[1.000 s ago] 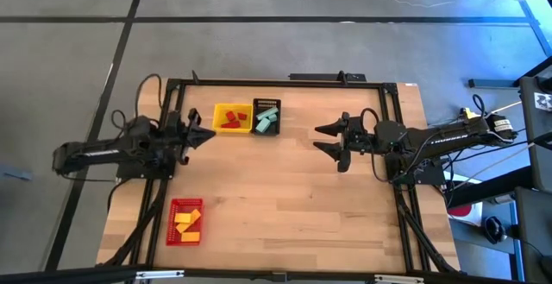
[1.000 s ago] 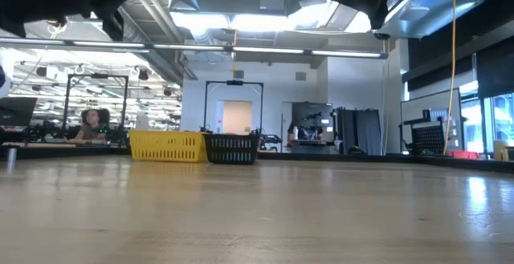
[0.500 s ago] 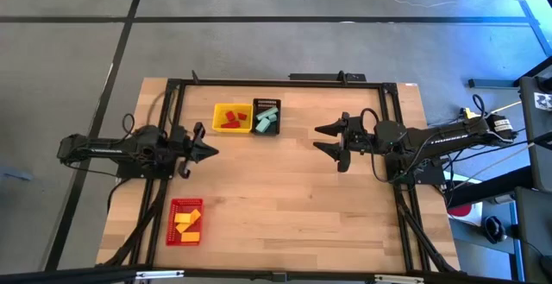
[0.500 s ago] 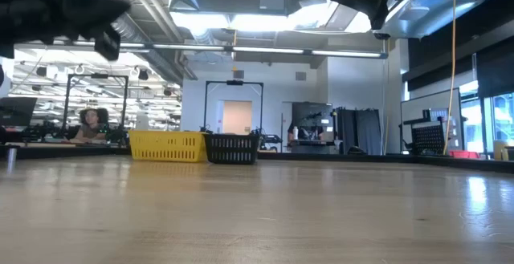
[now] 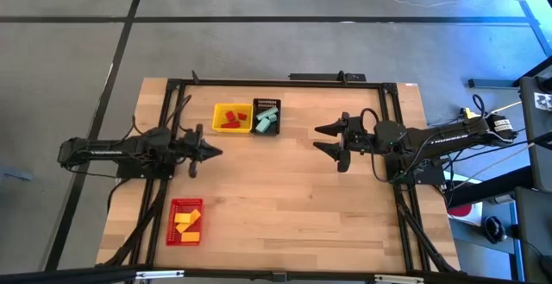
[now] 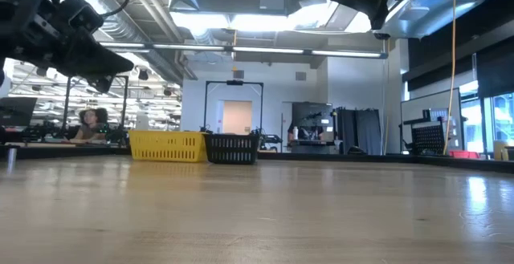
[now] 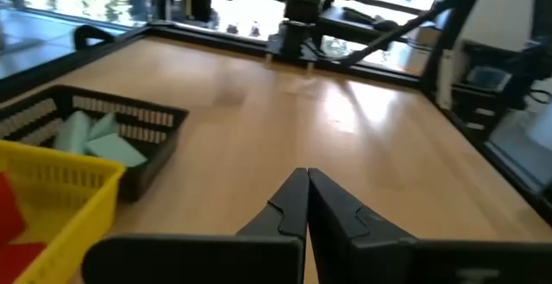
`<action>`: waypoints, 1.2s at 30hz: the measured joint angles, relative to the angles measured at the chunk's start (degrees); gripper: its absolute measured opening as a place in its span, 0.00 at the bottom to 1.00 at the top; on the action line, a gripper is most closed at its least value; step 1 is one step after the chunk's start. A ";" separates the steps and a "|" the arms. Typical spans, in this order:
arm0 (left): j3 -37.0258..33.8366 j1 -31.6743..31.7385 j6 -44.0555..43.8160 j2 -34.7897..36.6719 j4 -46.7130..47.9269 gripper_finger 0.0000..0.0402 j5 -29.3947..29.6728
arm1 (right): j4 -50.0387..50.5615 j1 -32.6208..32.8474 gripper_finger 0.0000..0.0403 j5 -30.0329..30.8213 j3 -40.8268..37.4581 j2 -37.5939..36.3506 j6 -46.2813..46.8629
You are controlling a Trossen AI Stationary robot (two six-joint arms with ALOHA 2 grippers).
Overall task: Sort & place blocks by color
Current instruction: Return to Home Position
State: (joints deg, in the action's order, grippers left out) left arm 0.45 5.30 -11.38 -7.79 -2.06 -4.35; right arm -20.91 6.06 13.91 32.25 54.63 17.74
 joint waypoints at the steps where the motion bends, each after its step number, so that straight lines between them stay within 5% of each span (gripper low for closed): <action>1: 0.00 -0.01 0.00 -0.02 0.11 0.00 1.04 | 0.00 -0.02 0.67 0.00 0.00 0.00 0.00; 18: -0.02 0.00 -0.02 -0.04 0.03 0.00 3.84 | 0.68 0.00 0.67 0.00 -0.41 -0.91 -0.08; 24: -0.02 0.00 -0.02 -0.07 -0.14 0.00 3.84 | 4.60 -0.04 0.67 -1.90 -5.74 -12.08 2.55; 30: -0.02 0.00 -0.04 -0.07 -0.12 0.00 3.86 | 8.35 -0.06 0.67 -1.92 -15.53 -28.30 -8.06; 36: -0.02 0.00 -0.03 -0.07 -0.11 0.00 3.86 | 8.27 -0.88 0.67 -5.40 -24.30 -39.50 -9.29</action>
State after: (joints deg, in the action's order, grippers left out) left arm 0.43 5.30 -11.41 -7.86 -2.17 -0.49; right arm -12.64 5.18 8.51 7.95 15.13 8.45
